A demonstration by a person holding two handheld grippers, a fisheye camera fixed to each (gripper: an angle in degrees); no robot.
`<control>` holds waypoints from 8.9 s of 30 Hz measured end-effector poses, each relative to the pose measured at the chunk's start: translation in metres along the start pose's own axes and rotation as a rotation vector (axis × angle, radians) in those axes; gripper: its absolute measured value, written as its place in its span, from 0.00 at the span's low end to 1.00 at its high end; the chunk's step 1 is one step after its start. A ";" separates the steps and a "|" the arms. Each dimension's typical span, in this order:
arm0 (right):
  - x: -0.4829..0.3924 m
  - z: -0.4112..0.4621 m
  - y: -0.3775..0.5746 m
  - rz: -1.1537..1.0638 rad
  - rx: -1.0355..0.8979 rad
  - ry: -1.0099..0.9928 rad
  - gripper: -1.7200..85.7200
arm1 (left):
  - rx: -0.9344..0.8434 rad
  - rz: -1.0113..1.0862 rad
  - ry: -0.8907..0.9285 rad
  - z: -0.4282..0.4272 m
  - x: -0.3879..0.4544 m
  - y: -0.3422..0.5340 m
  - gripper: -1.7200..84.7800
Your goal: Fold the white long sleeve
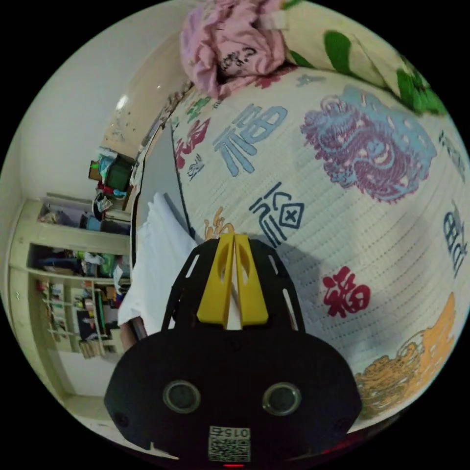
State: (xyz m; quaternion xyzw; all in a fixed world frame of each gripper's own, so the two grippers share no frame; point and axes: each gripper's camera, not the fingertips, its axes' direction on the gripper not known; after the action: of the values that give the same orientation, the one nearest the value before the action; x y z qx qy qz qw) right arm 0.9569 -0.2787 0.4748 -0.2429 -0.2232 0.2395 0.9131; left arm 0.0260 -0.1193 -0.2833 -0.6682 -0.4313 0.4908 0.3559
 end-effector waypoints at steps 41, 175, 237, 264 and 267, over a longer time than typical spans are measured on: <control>0.367 0.044 0.643 -2.053 -0.991 0.256 0.08 | 0.233 0.653 -0.459 -0.002 0.183 0.093 0.02; 0.088 0.233 0.495 -1.292 -0.543 0.490 0.01 | 0.638 -0.459 -0.170 0.119 -0.437 -0.338 0.01; -0.372 -0.262 0.267 -0.012 -0.139 -0.458 0.02 | 0.082 0.639 -0.712 0.185 0.179 -0.375 0.08; -0.471 -0.010 0.225 -0.355 -0.046 0.075 0.08 | 0.226 0.513 -0.457 0.076 0.146 -0.489 0.09; -0.515 0.058 0.183 -0.467 -0.060 0.000 0.11 | 0.222 0.445 -0.356 0.088 0.138 -0.539 0.11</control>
State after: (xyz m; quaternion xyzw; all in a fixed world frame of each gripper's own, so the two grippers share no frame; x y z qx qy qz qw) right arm 0.4617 -0.3999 0.2695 -0.2118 -0.2803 0.0147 0.9361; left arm -0.1606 0.2148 0.1302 -0.6068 -0.2736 0.7102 0.2293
